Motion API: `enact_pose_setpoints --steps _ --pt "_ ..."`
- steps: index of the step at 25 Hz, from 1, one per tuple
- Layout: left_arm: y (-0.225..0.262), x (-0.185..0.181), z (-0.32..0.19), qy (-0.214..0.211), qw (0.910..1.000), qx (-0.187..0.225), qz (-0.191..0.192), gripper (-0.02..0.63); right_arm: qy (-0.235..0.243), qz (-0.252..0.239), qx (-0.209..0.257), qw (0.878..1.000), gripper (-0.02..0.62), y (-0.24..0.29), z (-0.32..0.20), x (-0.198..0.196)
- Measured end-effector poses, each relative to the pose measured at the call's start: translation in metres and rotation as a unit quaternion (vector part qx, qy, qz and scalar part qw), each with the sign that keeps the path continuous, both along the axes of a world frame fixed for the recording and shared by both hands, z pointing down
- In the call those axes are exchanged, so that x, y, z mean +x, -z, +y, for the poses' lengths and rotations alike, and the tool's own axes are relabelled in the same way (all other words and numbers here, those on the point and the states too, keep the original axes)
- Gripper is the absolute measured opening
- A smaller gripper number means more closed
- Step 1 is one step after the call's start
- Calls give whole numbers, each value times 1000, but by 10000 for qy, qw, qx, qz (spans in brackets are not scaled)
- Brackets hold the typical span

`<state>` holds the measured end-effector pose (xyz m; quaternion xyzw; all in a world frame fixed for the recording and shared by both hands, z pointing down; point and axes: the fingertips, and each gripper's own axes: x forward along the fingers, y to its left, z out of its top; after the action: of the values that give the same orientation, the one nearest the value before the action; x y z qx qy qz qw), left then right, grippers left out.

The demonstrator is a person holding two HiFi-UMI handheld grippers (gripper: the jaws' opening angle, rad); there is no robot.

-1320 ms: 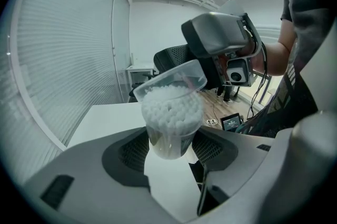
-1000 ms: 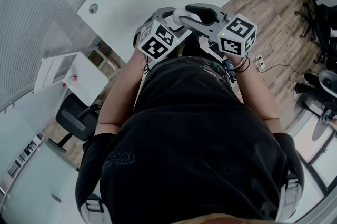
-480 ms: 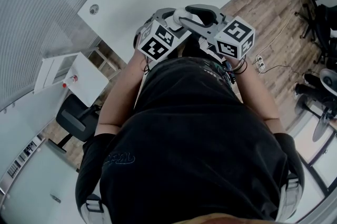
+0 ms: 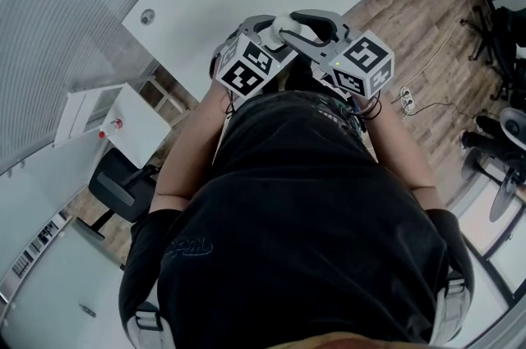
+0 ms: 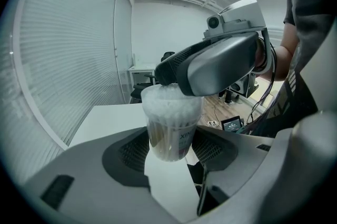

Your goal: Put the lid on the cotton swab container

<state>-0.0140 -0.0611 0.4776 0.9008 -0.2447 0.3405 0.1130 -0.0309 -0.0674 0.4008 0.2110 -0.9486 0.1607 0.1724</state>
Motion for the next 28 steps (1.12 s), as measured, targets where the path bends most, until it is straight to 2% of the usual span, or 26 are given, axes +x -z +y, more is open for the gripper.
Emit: enact_pose_setpoints --steps 28 --pt "-1 6 -1 -26 10000 12 -94 261 169 488 635 9966 173 -2 5 -3"
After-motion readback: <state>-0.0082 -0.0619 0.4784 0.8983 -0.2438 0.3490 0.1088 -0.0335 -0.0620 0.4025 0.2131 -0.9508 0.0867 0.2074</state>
